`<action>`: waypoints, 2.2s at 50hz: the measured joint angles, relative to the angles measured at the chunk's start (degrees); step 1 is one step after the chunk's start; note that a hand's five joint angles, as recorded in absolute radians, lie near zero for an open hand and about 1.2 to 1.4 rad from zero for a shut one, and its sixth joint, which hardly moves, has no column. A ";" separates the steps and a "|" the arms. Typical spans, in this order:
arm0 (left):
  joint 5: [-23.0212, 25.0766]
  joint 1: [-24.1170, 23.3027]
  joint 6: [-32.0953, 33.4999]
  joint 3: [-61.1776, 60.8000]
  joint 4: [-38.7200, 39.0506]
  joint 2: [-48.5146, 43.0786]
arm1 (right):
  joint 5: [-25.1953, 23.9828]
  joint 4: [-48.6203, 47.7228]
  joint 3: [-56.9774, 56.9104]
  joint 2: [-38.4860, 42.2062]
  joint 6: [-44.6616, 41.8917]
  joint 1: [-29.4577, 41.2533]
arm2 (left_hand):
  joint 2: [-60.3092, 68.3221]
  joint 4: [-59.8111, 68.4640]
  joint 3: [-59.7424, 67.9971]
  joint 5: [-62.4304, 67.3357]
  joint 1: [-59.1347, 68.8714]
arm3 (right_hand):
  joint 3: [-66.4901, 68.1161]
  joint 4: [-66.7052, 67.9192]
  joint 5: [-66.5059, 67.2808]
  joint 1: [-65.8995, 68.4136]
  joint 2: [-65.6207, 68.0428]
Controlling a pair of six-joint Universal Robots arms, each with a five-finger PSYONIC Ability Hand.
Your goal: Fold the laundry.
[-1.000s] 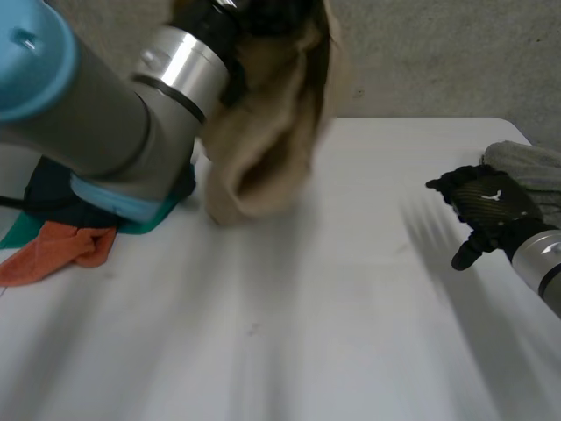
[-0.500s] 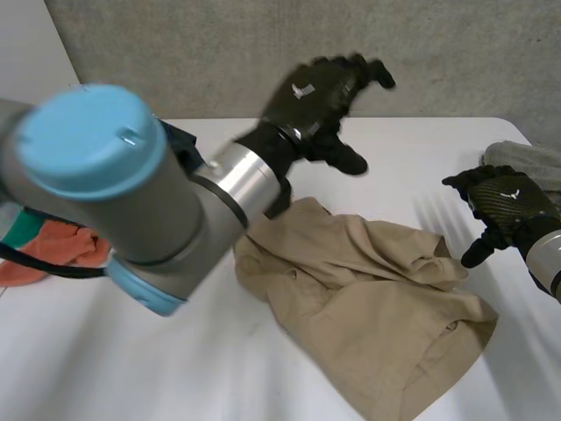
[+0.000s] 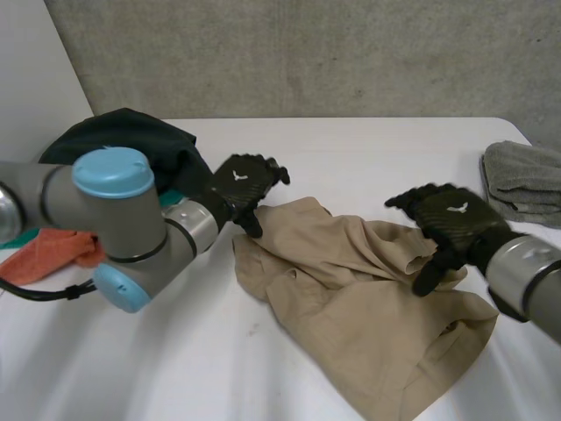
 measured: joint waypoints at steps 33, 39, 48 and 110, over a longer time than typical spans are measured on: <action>-7.80 1.47 -16.07 14.06 23.63 9.58 | 10.18 -8.33 -3.52 3.01 -0.48 3.62 | 45.80 46.71 44.72 41.76 40.23 | 0.00 0.00 0.00 0.00 0.00; 1.48 -4.83 -21.59 13.09 22.41 4.50 | 10.34 -8.37 -2.68 2.67 -0.35 3.49 | 45.80 46.83 44.73 42.66 40.23 | 0.00 0.00 0.00 0.00 0.00; 8.38 -14.65 -21.87 8.61 16.29 -3.48 | 10.50 -9.80 -0.80 1.78 -0.57 -0.79 | 37.12 37.67 36.85 38.52 34.32 | 0.00 0.00 0.00 0.00 0.00; -10.43 7.26 -12.09 -29.85 11.16 23.13 | -0.23 -1.47 -78.63 64.22 0.88 7.12 | 2.21 2.08 2.36 2.14 1.72 | 41.36 41.46 38.17 39.98 41.80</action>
